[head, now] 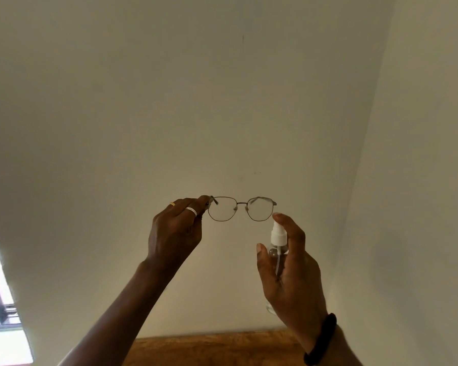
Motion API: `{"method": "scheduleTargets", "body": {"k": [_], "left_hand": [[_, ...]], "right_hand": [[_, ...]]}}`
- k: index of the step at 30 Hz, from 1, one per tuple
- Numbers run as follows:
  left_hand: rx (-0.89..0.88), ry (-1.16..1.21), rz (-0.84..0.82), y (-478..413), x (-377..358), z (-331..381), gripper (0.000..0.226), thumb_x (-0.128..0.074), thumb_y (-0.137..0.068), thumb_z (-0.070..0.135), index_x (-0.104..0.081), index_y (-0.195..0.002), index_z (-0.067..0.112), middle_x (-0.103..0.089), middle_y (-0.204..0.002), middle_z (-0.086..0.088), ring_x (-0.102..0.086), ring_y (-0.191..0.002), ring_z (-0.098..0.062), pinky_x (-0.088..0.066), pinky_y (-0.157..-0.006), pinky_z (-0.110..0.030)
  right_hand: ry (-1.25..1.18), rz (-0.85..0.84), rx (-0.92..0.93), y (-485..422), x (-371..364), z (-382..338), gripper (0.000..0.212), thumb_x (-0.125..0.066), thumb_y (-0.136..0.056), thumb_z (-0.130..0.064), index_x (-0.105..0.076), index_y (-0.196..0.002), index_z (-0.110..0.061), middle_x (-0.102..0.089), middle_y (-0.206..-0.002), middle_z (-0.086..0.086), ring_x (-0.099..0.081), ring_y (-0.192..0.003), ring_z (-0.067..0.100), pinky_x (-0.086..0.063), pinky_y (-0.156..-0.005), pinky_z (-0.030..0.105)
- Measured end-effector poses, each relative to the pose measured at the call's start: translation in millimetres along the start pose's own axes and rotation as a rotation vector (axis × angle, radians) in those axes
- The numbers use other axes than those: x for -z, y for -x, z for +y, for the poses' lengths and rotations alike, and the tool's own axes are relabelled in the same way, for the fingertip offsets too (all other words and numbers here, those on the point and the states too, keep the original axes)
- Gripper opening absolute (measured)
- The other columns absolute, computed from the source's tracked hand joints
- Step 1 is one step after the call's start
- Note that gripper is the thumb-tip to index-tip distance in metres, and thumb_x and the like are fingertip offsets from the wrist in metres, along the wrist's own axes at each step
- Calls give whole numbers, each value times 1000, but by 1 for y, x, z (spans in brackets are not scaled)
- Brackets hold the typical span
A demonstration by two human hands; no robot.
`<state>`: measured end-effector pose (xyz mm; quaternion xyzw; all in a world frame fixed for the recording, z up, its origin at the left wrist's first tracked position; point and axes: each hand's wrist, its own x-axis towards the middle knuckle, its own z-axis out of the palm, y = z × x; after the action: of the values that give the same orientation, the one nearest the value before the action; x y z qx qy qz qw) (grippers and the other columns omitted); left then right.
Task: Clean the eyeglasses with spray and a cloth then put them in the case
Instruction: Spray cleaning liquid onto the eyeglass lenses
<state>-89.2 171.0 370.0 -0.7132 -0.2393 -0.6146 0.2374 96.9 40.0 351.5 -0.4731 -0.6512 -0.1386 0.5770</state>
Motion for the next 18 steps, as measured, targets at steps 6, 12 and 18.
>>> {"method": "scheduleTargets", "body": {"k": [6, 12, 18], "left_hand": [[-1, 0, -5, 0, 0, -1, 18, -69, -84, -5, -75, -101, -2, -76, -85, -11, -70, -64, -31, -55, -48, -39], [-13, -9, 7, 3, 0, 1, 24, -69, -83, -6, -74, -105, 2, -76, -84, -10, -70, -65, -31, -55, -50, -37], [-48, -57, -22, 8, -1, 7, 29, -72, -83, -5, -73, -109, 8, -76, -88, -6, -70, -70, -29, -55, -49, -37]], "right_hand": [[43, -8, -62, -7, 6, 3, 51, -70, -86, -34, -45, -130, -24, -61, -81, -13, -61, -62, 0, -53, -57, 13], [214, 53, 17, -22, 6, 6, 25, -70, -84, -35, -54, -75, -19, -50, -62, -10, -44, -49, 8, -41, -46, 17], [422, -37, 120, -46, 6, 0, 20, -79, -78, -28, -69, -95, -27, -61, -76, -10, -51, -57, 7, -40, -47, 20]]}}
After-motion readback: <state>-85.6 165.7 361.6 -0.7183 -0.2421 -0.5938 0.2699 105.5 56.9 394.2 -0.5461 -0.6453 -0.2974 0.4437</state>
